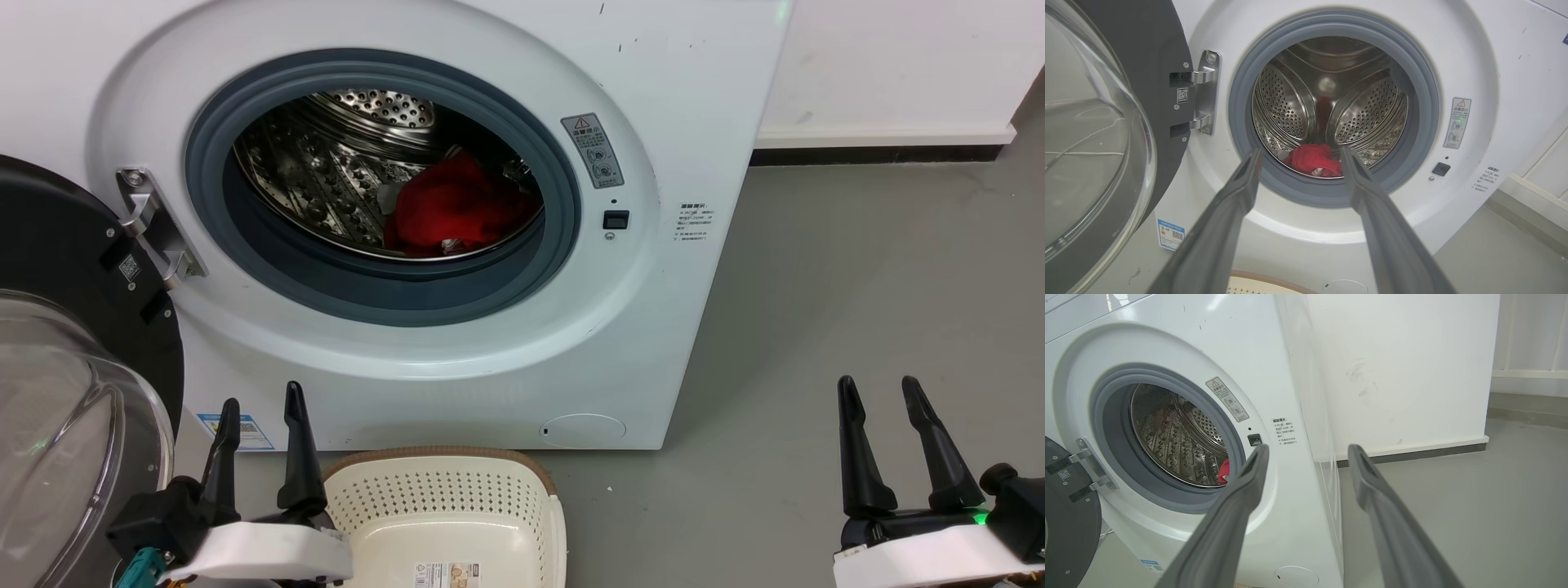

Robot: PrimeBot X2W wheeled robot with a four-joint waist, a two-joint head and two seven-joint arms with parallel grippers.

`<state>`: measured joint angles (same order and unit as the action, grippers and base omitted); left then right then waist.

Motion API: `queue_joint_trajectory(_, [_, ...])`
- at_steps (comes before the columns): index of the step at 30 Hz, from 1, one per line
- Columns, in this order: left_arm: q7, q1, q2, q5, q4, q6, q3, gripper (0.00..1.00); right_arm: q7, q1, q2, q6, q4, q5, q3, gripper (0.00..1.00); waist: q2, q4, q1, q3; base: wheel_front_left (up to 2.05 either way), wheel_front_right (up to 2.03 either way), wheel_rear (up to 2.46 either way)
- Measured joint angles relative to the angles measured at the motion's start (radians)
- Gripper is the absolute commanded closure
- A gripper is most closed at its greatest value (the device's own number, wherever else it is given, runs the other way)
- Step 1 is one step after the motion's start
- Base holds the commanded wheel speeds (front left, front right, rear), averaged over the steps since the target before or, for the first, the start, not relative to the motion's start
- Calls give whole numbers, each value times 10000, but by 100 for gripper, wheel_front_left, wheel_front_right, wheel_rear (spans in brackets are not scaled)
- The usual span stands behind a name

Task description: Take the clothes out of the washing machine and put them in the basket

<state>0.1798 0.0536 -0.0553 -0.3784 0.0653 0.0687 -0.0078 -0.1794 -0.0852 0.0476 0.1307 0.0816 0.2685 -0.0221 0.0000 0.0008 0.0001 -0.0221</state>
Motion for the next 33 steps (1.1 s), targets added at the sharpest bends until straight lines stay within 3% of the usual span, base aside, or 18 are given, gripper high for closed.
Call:
queue_joint_trajectory(16, [353,214,40,918,-339,-472,153,0,-330,-224,4,0,353,-1325,75,0,0,-1,0,-12,0,0,0])
queue_joint_trajectory(20, [483,229,42,1639,-397,-282,88,0,-499,-357,6,0,497,-1847,77,0,0,-11,0,8,0,0,0])
queue_joint_trajectory(33, [715,325,42,2288,-357,-211,-4,0,-727,-474,12,0,706,-2552,42,0,0,-14,0,2,0,0,0])
